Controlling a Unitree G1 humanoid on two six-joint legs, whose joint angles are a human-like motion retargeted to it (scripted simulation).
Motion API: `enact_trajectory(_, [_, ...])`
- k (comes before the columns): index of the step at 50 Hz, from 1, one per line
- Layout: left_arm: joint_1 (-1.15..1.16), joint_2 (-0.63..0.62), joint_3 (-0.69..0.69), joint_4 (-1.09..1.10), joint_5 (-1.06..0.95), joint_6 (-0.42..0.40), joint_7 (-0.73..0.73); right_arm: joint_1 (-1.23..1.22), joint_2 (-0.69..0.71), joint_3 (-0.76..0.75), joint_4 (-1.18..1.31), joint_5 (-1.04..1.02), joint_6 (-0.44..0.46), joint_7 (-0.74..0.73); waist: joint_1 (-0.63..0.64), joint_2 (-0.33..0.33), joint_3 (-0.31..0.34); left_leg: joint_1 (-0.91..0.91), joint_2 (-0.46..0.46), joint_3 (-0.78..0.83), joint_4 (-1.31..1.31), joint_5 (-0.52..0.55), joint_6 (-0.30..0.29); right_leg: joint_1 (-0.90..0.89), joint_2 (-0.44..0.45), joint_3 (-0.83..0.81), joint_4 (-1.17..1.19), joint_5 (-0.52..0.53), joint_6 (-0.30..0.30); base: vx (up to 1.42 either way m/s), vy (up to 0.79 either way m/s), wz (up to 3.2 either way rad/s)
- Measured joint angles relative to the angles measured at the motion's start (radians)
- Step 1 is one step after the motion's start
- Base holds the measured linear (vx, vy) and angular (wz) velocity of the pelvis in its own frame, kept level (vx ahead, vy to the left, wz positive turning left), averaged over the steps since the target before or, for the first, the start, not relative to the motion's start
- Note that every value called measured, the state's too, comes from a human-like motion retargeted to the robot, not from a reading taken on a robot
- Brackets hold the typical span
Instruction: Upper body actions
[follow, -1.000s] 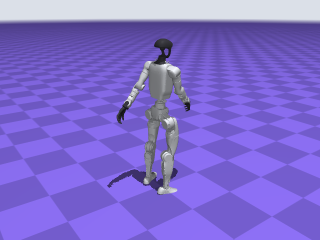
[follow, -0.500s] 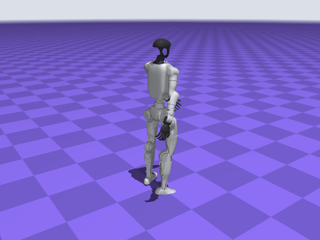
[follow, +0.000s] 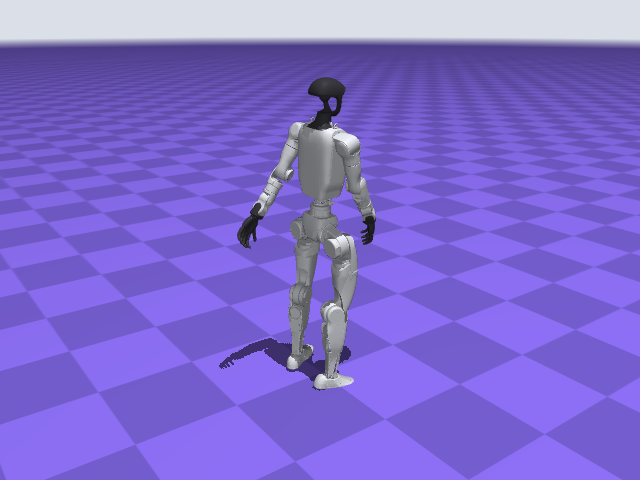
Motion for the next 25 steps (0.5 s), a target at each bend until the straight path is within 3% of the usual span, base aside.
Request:
enact_trajectory(7, [0.004, 0.022, -0.077, 0.000, -0.050, 0.060, 0.021, 0.012, 0.018, 0.043, -0.179, 0.060, -0.200, -0.065, -0.026, -0.007, -0.003, -0.009, 0.009, -0.014, 0.006, 0.007, -0.003, 0.011, 0.004, -0.008, 0.000, -0.008, 0.001, 0.00, -0.02, 0.17])
enact_trajectory(10, [-0.097, 0.015, -0.129, 0.000, -0.040, 0.049, -0.002, 0.068, 0.003, 0.039, -0.138, 0.036, -0.197, -0.079, -0.028, -0.013, -0.008, -0.013, 0.007, -0.022, 0.010, 0.009, -0.002, 0.016, 0.002, -0.019, -0.003, -0.009, 0.000, 0.00, 0.00, 0.08])
enact_trajectory(13, [-0.274, -0.005, -0.198, 0.000, -0.027, 0.029, -0.012, 0.145, -0.025, -0.026, -0.018, -0.051, -0.125, -0.078, -0.011, -0.023, -0.010, -0.017, 0.003, -0.028, 0.013, 0.010, 0.001, 0.020, -0.004, -0.037, -0.003, -0.011, 0.000, 0.00, 0.00, 0.00])
enact_trajectory(16, [-0.447, -0.045, -0.258, -0.048, -0.026, 0.014, -0.024, 0.218, -0.049, -0.147, 0.182, -0.089, -0.069, -0.188, 0.002, -0.035, -0.007, -0.023, 0.000, -0.035, 0.016, 0.012, 0.004, 0.029, -0.008, -0.059, -0.007, -0.011, 0.000, 0.00, 0.00, 0.06])
enact_trajectory(19, [-0.605, -0.086, -0.323, -0.163, -0.017, -0.023, -0.054, 0.292, -0.111, -0.316, 0.427, 0.030, 0.006, -0.296, 0.006, -0.048, -0.002, -0.031, -0.003, -0.047, 0.019, 0.015, 0.007, 0.040, -0.012, -0.092, -0.016, -0.010, 0.002, 0.00, -0.02, 0.14])
enact_trajectory(25, [-0.799, -0.141, -0.391, -0.407, 0.033, -0.145, -0.040, 0.530, -0.246, -0.564, 0.471, 0.308, 0.216, -0.222, 0.011, -0.051, 0.017, -0.043, -0.002, -0.063, 0.023, 0.016, 0.011, 0.047, -0.013, -0.123, -0.025, -0.009, 0.003, 0.00, 0.00, 0.00])
